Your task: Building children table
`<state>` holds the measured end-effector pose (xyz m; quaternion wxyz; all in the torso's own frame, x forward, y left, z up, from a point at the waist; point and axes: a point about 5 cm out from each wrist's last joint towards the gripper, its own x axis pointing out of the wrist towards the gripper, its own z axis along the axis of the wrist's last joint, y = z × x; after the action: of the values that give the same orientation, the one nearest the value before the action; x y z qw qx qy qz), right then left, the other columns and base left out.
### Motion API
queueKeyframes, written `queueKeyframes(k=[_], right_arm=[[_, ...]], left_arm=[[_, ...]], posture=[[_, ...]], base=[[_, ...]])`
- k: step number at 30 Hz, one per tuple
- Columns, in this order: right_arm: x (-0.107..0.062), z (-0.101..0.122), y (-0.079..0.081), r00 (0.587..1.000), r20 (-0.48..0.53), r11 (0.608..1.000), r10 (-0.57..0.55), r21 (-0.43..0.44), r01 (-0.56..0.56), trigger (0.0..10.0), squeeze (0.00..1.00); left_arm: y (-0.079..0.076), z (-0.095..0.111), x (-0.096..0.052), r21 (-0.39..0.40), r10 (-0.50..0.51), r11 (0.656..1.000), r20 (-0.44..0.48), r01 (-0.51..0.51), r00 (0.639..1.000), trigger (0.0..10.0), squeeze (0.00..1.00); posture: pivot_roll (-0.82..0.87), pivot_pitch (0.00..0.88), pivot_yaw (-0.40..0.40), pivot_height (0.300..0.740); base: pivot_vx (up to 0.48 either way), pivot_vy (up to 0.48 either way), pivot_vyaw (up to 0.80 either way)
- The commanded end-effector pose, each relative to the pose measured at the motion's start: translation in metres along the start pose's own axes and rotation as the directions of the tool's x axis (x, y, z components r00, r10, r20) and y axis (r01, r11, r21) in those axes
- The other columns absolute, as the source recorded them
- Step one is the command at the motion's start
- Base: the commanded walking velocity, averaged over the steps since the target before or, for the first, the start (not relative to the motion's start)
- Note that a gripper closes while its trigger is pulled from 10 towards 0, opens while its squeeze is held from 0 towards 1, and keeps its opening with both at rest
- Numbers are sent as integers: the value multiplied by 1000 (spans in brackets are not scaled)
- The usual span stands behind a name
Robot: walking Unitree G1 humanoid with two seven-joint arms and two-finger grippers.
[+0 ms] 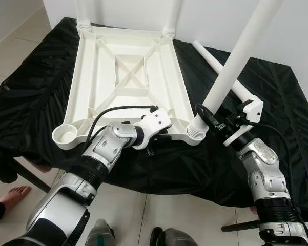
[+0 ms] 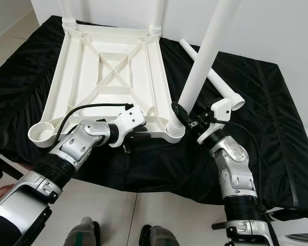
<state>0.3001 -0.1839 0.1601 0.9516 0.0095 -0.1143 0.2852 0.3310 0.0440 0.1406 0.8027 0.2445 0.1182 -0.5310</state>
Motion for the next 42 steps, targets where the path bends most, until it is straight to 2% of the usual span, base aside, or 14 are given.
queueKeyframes(k=[1,15,26,31,36,38,40,41,42], right_arm=[[-23,-45,3,979,-200,995,-42,76,58,10000,0],[-18,-41,6,974,-156,983,-162,64,173,10000,0],[-5,-28,28,974,-88,976,-207,48,211,10000,0],[-2,-24,36,959,-69,960,-275,24,277,10000,0],[0,-22,41,932,-73,933,-356,30,359,10000,0],[1,-22,45,906,-81,908,-415,27,418,10000,0],[1,-22,45,906,-81,908,-415,27,418,10000,0],[1,-22,46,889,-78,891,-451,19,453,10000,0],[1,-22,46,889,-78,891,-451,19,453,10000,0]], left_arm=[[4,-4,-4,-1,14,1000,-25,-14,1000,10000,0],[6,-2,-4,3,17,1000,-21,-17,1000,10000,0],[7,-1,-3,6,15,1000,-18,-15,1000,10000,0],[7,0,-3,8,15,1000,-17,-15,1000,10000,0],[8,1,-3,9,15,1000,-16,-15,1000,10000,0],[7,1,-3,10,13,1000,-14,-13,1000,10000,0],[7,1,-3,10,13,1000,-14,-13,1000,10000,0],[7,2,-3,11,12,1000,-14,-11,1000,10000,0],[7,2,-3,11,12,1000,-14,-11,1000,10000,0]], posture=[[71,102,-90,740],[63,95,-90,740],[59,95,-92,740],[58,95,-93,740],[58,94,-93,740],[58,95,-92,740],[58,95,-92,740],[57,95,-89,740],[57,95,-89,740]], base=[[0,0,0],[0,0,0],[0,0,0],[0,0,0],[0,0,0],[0,0,0],[0,0,0],[0,0,0],[0,0,0]])
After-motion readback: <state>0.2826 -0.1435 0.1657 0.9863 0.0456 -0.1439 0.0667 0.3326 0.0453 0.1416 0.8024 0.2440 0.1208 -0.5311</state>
